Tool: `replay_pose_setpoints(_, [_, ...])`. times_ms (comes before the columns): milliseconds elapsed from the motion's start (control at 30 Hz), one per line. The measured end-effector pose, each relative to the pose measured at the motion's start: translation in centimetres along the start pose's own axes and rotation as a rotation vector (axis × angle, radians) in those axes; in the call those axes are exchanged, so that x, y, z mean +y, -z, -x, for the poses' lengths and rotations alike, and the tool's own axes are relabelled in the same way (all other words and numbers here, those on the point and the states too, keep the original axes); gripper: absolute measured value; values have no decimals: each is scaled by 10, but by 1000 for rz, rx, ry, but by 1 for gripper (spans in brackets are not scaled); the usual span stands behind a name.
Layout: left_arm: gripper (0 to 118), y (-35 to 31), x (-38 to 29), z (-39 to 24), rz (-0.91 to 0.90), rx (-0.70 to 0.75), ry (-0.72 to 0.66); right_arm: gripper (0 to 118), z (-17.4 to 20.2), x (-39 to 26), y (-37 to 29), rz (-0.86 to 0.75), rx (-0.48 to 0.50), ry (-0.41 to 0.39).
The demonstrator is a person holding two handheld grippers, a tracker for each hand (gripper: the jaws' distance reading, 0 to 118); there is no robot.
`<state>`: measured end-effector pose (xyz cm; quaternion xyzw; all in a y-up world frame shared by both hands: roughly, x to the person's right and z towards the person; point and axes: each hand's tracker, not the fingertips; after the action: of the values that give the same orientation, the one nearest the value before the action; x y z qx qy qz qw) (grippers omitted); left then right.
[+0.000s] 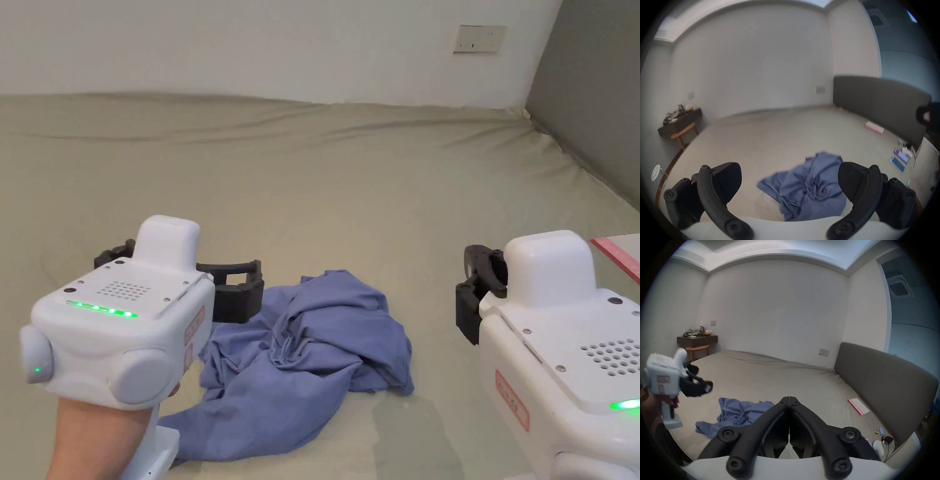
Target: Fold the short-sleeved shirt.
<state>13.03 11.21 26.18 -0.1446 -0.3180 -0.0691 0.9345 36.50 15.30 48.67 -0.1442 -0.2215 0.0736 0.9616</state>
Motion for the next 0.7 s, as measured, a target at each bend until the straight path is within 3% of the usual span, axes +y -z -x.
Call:
replay_pose_setpoints(133, [108,-69,31,14,-119,102,-18,2,18,25,-12,-98,49,-17])
replay_pose_setpoints(200, [69,-97,34,17,-160,112,-56,2,26,30,-16,-126,67,-7])
replay_pose_setpoints(233, [69,-107,33,15,-195,130,-59,2,32,32,-18,-126,65,-5])
replay_pose_setpoints(267, [61,-115,32,12,-214,177,-43,2,37,33,-20,-132,69,-1])
replay_pose_setpoints(333, [24,-126,28,7,-239,252,1,2,46,35,-24,-140,83,4])
replay_pose_setpoints(367, [13,-128,25,5,-244,246,6,2,50,36,-26,-142,93,4])
replay_pose_setpoints(467, [0,-135,18,-3,-257,239,13,2,63,37,-34,-159,97,-21])
replay_pose_setpoints(700, [0,-131,13,-18,-282,246,101,2,77,34,-40,-179,90,-100])
